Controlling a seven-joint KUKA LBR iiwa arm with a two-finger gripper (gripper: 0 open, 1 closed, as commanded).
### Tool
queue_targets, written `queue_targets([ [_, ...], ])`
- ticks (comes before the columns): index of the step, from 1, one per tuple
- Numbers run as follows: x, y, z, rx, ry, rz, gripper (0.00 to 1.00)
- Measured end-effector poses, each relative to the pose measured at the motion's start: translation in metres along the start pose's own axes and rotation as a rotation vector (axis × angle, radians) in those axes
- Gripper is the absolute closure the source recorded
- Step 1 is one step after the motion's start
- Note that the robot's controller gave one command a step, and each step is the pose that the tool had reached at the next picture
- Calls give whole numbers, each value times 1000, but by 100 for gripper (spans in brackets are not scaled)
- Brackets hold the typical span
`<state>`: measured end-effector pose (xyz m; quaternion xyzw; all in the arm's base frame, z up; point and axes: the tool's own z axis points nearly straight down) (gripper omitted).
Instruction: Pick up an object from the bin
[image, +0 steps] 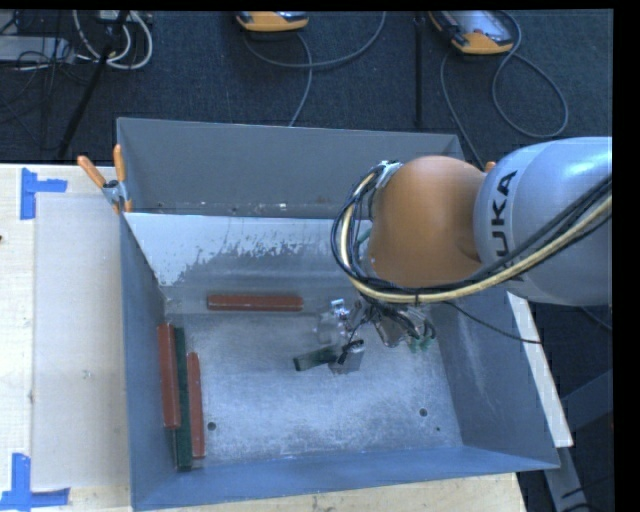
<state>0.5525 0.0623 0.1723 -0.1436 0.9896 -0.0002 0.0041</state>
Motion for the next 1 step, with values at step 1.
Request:
queue_targets([
  [1,-11,2,-67,0,-1,-2,100],
])
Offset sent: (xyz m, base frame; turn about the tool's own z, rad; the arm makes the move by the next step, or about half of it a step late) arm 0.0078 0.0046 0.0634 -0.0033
